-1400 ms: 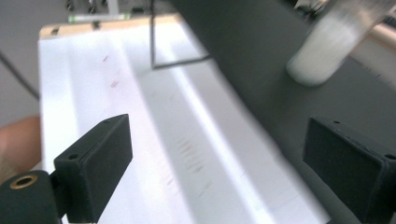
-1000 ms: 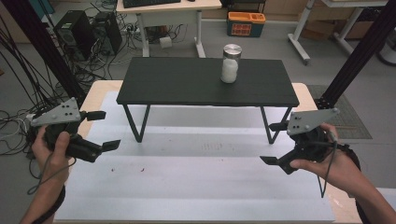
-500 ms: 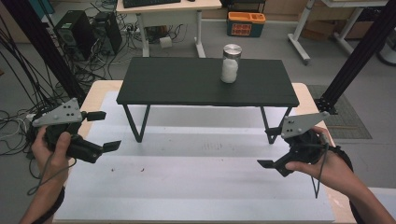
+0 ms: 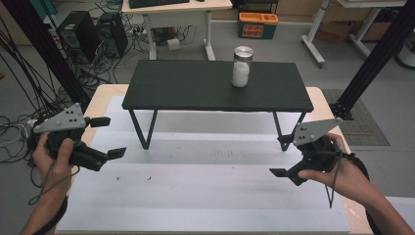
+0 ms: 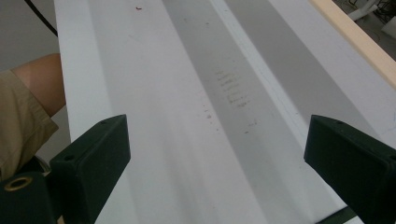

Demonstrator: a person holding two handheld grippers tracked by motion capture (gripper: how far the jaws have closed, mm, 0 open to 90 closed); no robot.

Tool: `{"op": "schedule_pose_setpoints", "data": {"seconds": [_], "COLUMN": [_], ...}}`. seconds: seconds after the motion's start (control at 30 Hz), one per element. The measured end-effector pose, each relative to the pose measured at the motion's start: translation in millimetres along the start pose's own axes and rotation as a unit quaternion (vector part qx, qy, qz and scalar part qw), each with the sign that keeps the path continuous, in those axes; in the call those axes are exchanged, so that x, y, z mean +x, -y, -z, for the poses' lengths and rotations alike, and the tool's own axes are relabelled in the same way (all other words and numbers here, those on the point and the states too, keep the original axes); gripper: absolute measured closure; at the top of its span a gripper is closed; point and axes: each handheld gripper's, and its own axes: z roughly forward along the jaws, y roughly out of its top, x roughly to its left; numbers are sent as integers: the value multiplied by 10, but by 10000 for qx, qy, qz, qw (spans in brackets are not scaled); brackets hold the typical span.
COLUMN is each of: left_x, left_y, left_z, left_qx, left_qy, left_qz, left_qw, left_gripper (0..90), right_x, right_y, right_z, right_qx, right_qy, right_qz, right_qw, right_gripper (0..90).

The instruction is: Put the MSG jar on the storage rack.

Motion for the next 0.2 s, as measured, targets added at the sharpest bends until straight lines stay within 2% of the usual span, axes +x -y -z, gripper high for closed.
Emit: {"op": "schedule_pose_setpoints", "data": {"seconds": [0.2], "left_x": [-9], "left_y": [-4], "left_z": [4], "left_qx": [-3], "left_qy": [-5], "left_qz": [-9], "left_qw": [10000], "left_gripper": [9], "right_x": [-10], "right_y": [20], "right_z": [-34], "right_qx": [-26], "right_qy": [-69], "right_qz": [-7], "right_qw": [10000], "right_gripper": [71]}}
